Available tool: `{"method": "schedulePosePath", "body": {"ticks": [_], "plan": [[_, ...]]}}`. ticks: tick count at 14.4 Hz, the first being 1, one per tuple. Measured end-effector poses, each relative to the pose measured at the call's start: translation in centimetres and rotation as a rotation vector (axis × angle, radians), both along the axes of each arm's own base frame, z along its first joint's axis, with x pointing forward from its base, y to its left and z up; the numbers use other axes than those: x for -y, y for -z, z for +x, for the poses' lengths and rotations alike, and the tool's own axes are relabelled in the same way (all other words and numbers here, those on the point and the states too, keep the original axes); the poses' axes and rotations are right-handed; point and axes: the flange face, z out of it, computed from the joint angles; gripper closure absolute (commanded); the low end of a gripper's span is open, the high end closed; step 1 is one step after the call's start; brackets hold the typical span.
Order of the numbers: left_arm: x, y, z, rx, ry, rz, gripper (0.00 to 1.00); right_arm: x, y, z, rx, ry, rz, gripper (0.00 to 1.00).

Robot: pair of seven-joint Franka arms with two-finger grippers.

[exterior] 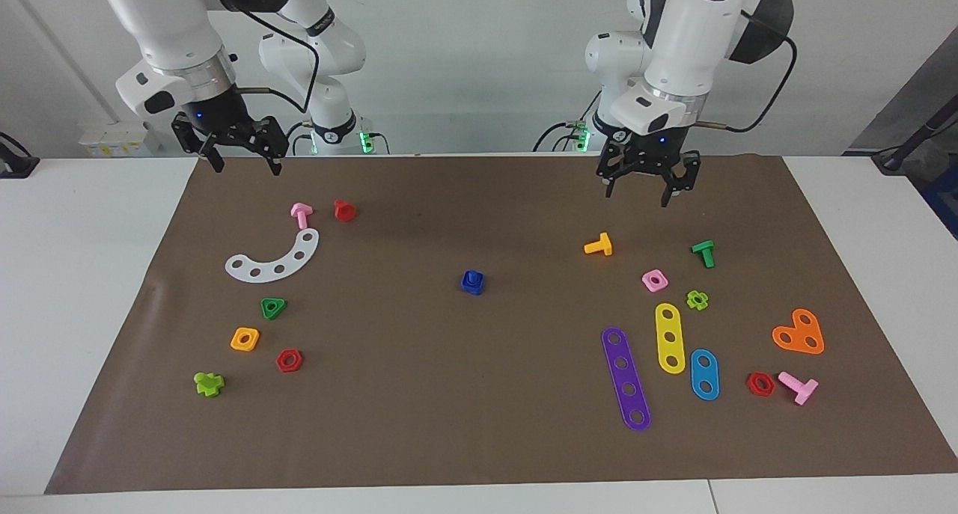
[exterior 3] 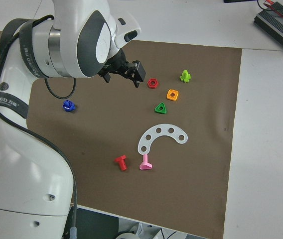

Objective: Unscrew and place screws in storage area

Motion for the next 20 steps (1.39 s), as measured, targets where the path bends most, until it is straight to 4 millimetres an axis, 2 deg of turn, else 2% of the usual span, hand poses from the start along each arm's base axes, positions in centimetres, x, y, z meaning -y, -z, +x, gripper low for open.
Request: {"method": "schedulePosePath", "body": {"ticks": [2,4,7,11,15,20], "plan": [[3.0,2.4,-0.1,-0.012,-0.017,-0.032,0.04,0.0,0.0,0.0,0.000,0.000,0.000,0.00],[5.1,4.5,0.1,-0.020,-0.035,-0.068,0.05,0.0,0.0,0.0,0.000,0.000,0.000,0.00],[7.2,6.6,0.3,-0.008,-0.064,-0.124,0.08,0.0,0.0,0.0,0.000,0.000,0.000,0.00],[9.9,8.8,-0.3,-0.004,-0.057,-0.178,0.10,0.0,0.0,0.0,0.000,0.000,0.000,0.00],[13.2,12.5,-1.6,-0.012,-0.035,-0.162,0.10,0.0,0.0,0.0,0.000,0.000,0.000,0.00],[15.8,17.4,-2.6,0.016,-0.052,-0.107,0.10,0.0,0.0,0.0,0.000,0.000,0.000,0.00]]}}
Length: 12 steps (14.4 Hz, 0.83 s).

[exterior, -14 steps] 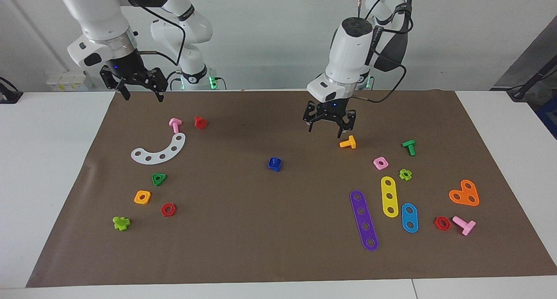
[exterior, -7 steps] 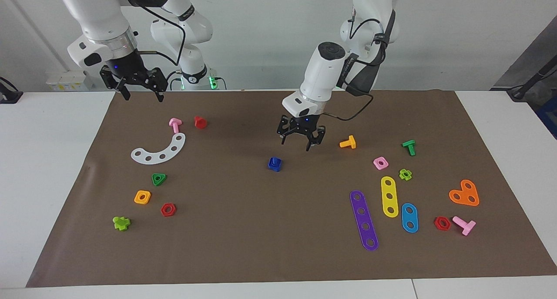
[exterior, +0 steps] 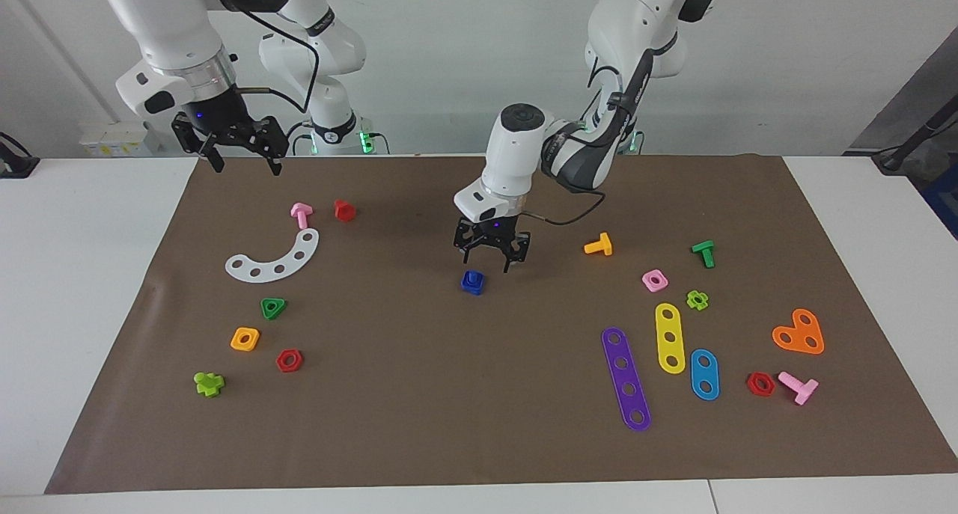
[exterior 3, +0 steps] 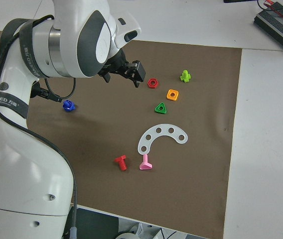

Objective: Unscrew and place screws in storage area

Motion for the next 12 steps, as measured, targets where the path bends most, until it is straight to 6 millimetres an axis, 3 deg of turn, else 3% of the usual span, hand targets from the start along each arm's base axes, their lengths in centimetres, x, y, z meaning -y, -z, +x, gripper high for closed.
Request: {"method": "schedulePosePath", "body": {"ticks": [6,12], "plan": [[2.5,3.4,-1.8,-0.032,0.039,-0.005,0.17,0.0,0.0,0.0,0.000,0.000,0.000,0.00],[2.4,4.6,-1.7,-0.051,0.035,-0.004,0.42,0.0,0.0,0.0,0.000,0.000,0.000,0.00]]}}
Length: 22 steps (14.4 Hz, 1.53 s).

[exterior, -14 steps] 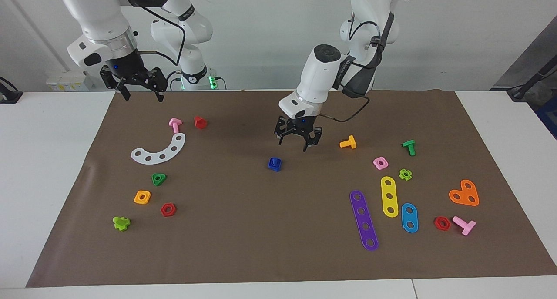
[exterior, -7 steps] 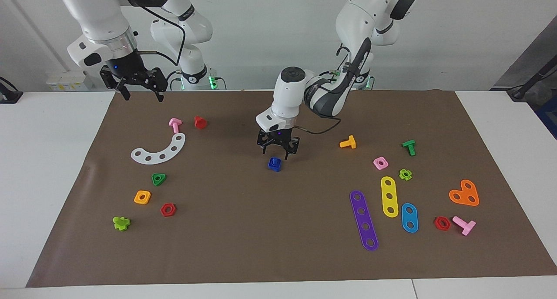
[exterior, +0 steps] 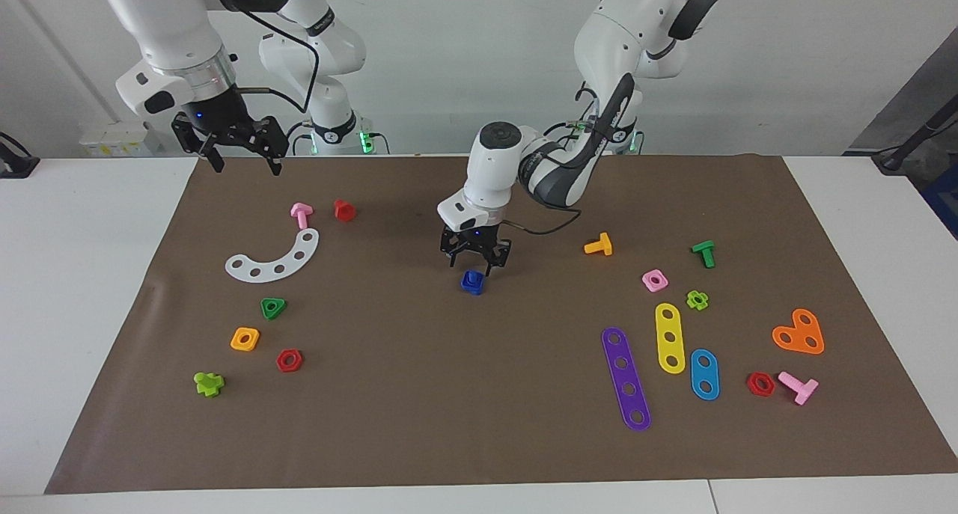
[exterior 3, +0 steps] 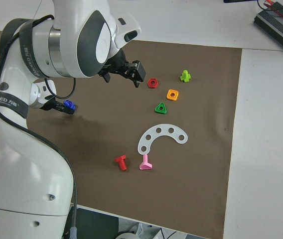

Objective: Unscrew and place screws in storage area

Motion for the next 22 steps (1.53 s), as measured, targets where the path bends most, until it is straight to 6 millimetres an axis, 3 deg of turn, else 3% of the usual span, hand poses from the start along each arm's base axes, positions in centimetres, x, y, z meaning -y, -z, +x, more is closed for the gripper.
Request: {"method": "schedulePosePath", "body": {"ticks": [3,8,17,22], "plan": [[-0.1,0.0,0.1,0.002,-0.003,-0.002,0.53,0.0,0.0,0.0,0.000,0.000,0.000,0.00],[-0.2,-0.2,0.4,0.007,-0.007,-0.005,0.62,0.0,0.0,0.0,0.000,0.000,0.000,0.00],[0.1,-1.3,1.1,0.017,-0.018,-0.012,0.63,0.0,0.0,0.0,0.000,0.000,0.000,0.00],[-0.1,-3.7,1.6,0.030,-0.030,0.013,0.63,0.0,0.0,0.0,0.000,0.000,0.000,0.00]]}}
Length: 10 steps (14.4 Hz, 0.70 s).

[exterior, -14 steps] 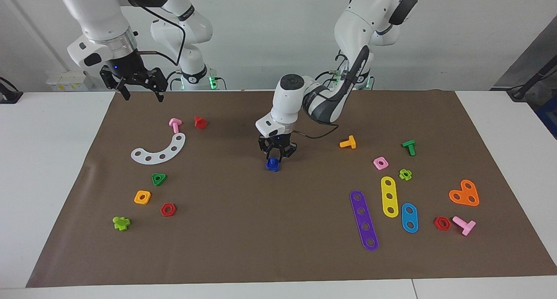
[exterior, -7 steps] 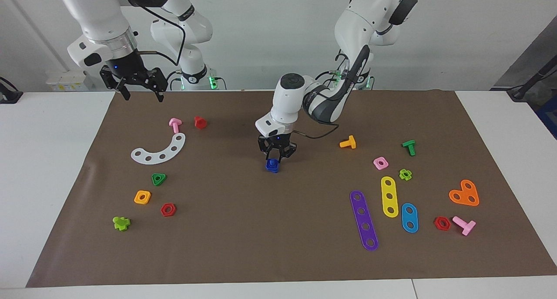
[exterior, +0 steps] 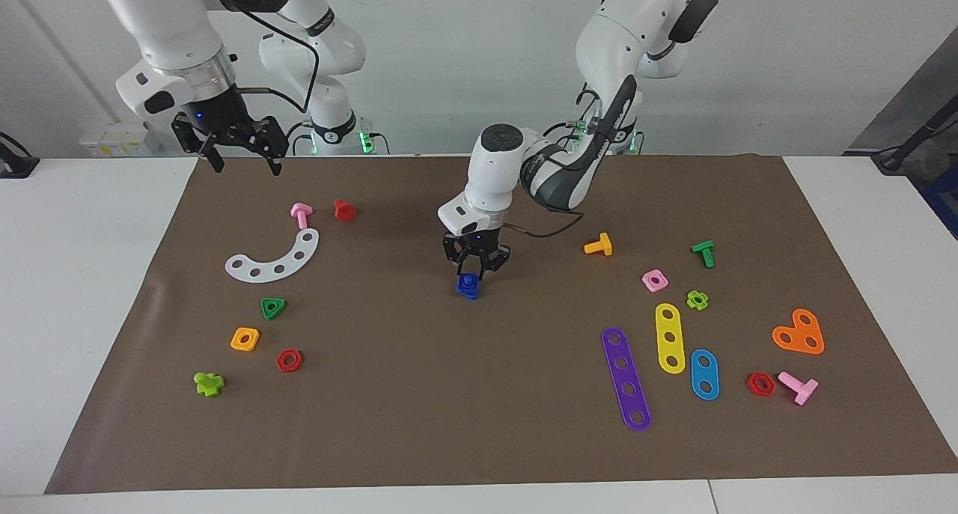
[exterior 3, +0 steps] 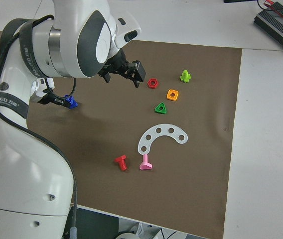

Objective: Unscrew and place screws in storage area

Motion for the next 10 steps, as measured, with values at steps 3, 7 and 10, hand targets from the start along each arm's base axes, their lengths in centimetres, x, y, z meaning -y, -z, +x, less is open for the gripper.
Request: {"method": "schedulePosePath", "body": {"ticks": [3,7,10], "plan": [[-0.5,-2.0,0.1,0.018,-0.016,0.010,0.63,0.0,0.0,0.0,0.000,0.000,0.000,0.00],[-1.7,-4.0,0.5,0.015,-0.056,0.017,0.63,0.0,0.0,0.0,0.000,0.000,0.000,0.00],[-3.7,-3.9,1.9,0.012,-0.088,0.026,0.62,0.0,0.0,0.0,0.000,0.000,0.000,0.00]]}}
